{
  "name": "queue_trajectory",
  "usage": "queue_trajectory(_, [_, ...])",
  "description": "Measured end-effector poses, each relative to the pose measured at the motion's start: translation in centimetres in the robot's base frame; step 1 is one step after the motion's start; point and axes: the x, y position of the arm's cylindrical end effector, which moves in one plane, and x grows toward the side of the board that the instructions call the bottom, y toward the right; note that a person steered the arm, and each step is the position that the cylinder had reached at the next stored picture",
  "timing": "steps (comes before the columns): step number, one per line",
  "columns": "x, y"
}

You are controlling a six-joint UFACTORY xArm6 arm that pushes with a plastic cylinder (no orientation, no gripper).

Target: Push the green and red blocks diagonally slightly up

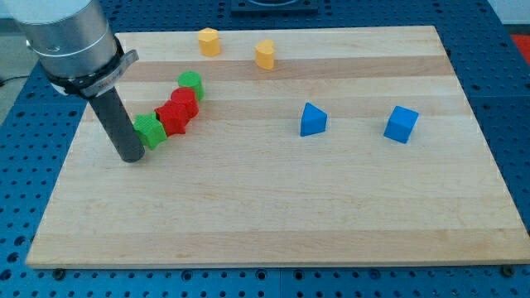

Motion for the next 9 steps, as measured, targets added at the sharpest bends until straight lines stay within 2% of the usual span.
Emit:
queue_trajectory(1, [0.0, 0.0])
queue_trajectory(2, [1.8, 3.4])
queue_trajectory(3, [5.2, 11.6])
queue_trajectory(4, [6.1, 18.4])
queue_trajectory(9, [5.2, 18.8])
